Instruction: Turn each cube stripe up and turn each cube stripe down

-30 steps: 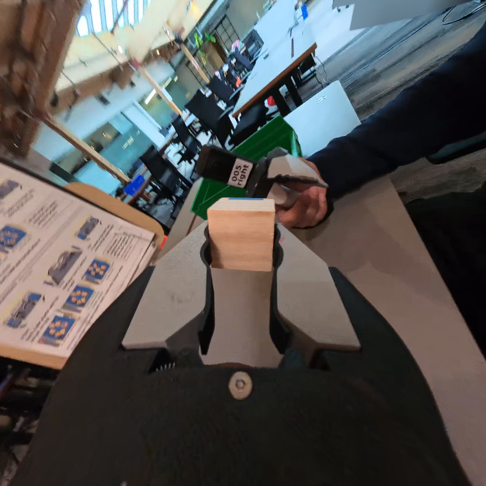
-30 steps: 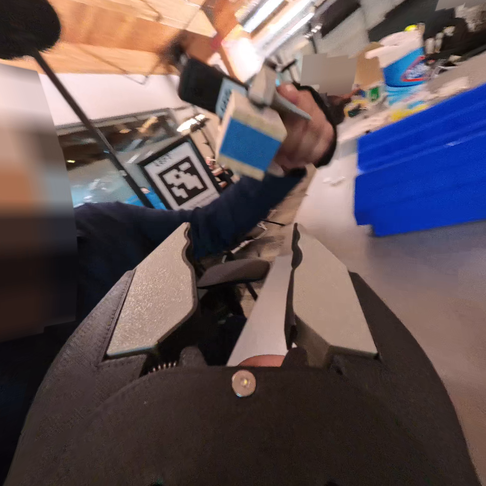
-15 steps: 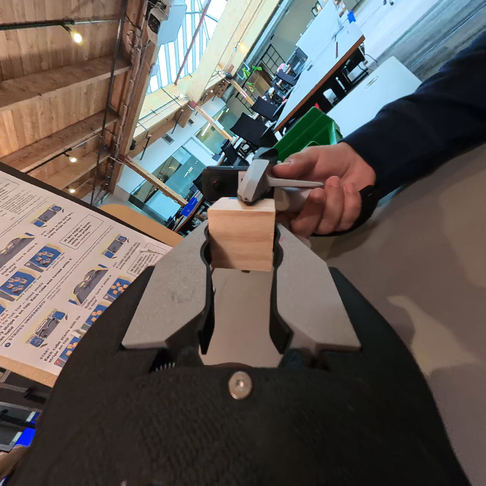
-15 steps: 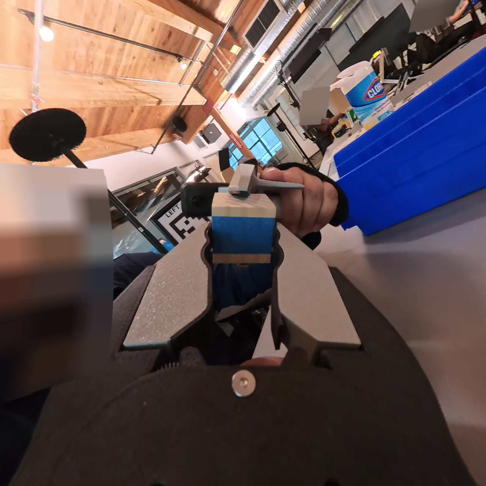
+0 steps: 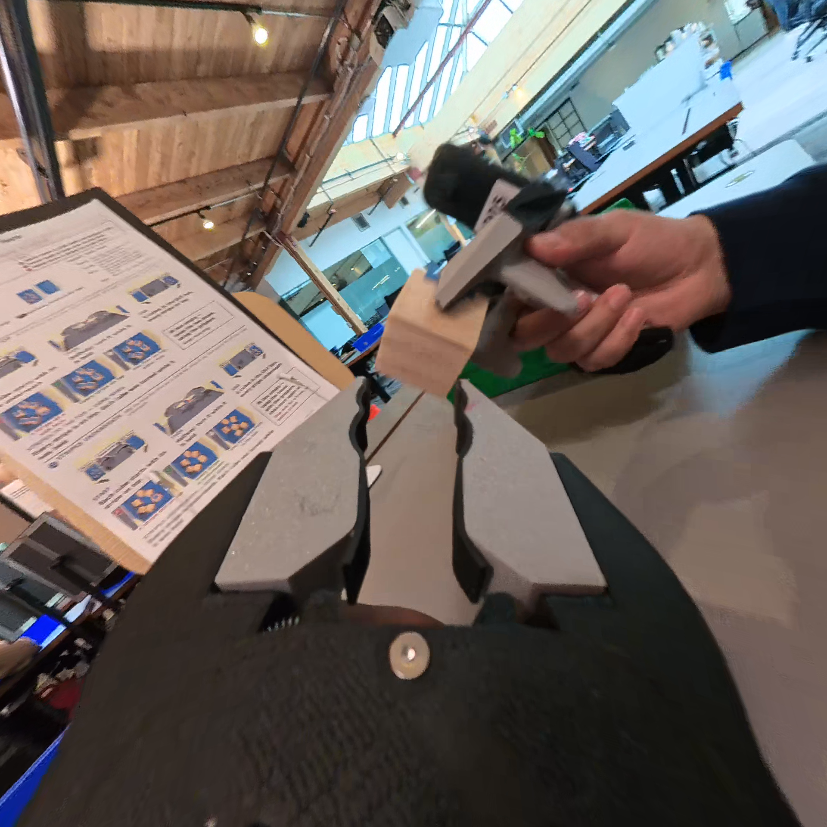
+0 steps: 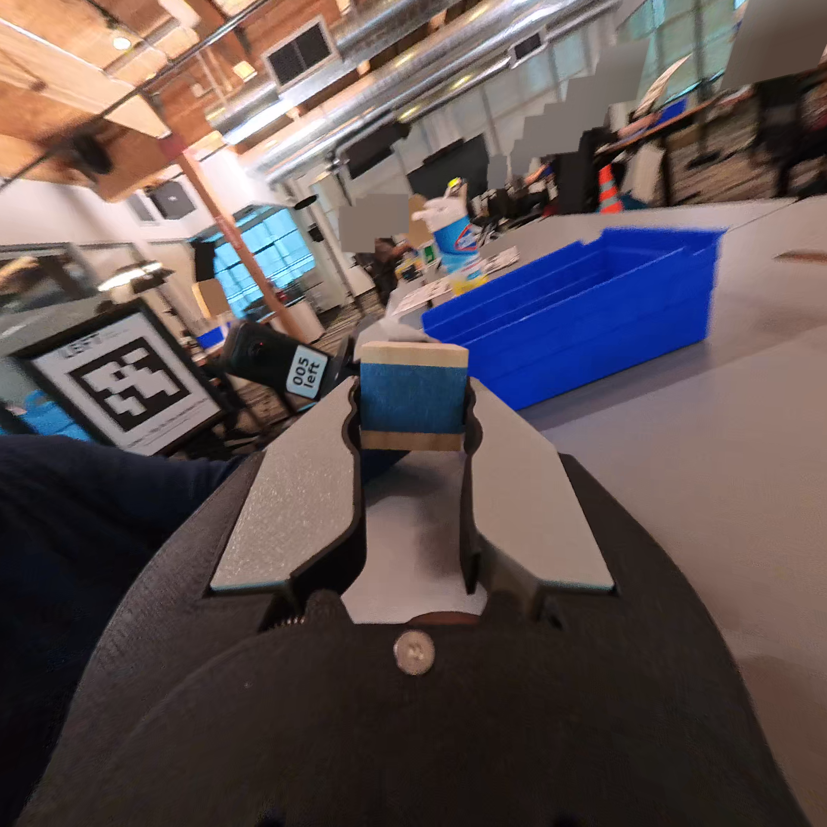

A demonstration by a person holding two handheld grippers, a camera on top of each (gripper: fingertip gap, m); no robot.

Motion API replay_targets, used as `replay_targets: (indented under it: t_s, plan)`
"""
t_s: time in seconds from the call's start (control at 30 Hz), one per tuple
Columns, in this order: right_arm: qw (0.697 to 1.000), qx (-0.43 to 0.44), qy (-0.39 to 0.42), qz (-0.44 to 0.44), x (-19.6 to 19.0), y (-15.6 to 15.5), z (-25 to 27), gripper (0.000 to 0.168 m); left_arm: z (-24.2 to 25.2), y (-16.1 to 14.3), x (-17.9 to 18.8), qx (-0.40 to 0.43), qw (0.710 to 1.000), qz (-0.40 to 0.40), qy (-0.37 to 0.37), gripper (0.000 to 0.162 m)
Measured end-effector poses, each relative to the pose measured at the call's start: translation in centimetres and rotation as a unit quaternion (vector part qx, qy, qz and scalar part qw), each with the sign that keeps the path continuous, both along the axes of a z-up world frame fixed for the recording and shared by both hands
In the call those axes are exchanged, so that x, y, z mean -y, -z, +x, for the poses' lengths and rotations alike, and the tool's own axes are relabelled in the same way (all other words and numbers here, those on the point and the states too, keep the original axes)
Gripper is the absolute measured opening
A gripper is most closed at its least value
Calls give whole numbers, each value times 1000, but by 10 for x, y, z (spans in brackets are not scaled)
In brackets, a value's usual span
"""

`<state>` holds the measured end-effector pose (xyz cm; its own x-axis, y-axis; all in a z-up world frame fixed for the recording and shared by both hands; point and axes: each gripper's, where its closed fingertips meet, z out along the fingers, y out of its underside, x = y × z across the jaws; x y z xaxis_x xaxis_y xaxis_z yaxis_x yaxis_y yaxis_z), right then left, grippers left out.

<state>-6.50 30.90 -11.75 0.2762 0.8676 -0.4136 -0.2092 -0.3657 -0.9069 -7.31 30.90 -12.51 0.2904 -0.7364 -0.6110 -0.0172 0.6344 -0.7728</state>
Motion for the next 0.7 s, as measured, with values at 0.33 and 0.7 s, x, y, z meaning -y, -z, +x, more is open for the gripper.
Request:
replay_targets:
  t_s: [0.33,0.7]
  plan:
    - [903,219,371,13,-17,-58,196,42,13,35,-37,-73,991,-68,-89,0]
    - [662,525,464,-266,-80,120,410,43,19,72,-53,-141,978,-77,-130,0]
